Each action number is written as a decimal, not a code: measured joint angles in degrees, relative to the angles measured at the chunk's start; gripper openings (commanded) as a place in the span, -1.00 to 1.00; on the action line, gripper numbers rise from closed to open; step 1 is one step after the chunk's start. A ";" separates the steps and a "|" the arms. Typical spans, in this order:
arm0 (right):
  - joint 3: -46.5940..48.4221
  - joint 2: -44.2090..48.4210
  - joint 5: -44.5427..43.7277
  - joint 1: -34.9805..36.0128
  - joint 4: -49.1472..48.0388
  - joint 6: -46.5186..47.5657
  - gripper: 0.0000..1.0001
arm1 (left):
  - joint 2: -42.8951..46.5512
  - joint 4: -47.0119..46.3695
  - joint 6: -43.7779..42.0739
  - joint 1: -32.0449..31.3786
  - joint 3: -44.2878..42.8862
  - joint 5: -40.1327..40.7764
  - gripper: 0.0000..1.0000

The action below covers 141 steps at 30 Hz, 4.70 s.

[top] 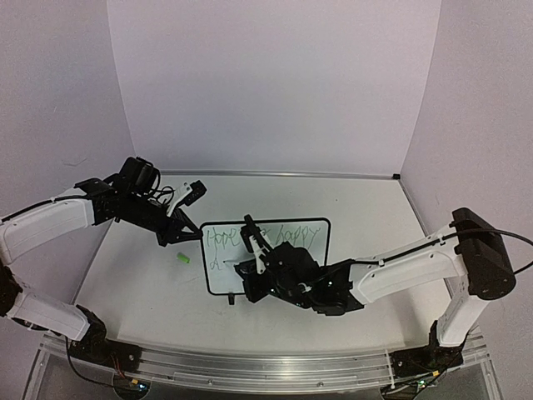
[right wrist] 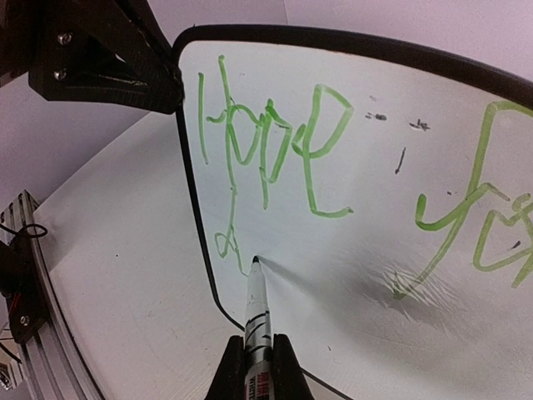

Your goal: Write a sentence on the whiteboard

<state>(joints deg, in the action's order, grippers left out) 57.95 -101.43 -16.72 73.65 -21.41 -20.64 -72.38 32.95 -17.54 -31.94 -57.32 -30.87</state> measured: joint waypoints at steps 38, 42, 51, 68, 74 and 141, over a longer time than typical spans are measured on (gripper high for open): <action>1.62 -1.75 0.72 0.00 1.96 0.44 -1.00 | -0.02 -0.04 0.00 -0.02 0.00 0.00 -1.00; 1.62 -1.75 0.46 0.02 1.99 0.46 -1.00 | -0.02 -0.04 0.00 -0.02 0.00 0.00 -1.00; 1.62 -0.89 -0.54 0.07 1.85 0.99 -1.00 | -0.02 -0.04 0.00 -0.02 0.00 0.00 -1.00; 1.60 -0.37 -1.06 0.07 1.79 0.79 -1.00 | -0.02 -0.04 0.00 -0.02 0.00 0.01 -1.00; 1.50 -0.42 -0.79 0.04 2.16 0.04 -1.00 | -0.02 -0.04 0.00 -0.02 0.00 0.00 -1.00; -3.11 2.80 -1.86 0.15 3.09 -1.90 -1.00 | -0.13 -0.33 0.00 -0.26 0.00 -0.02 -1.00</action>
<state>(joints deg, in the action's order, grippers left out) 54.84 -98.63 -18.58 73.80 -18.32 -22.54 -72.51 32.62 -17.54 -32.21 -57.32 -30.89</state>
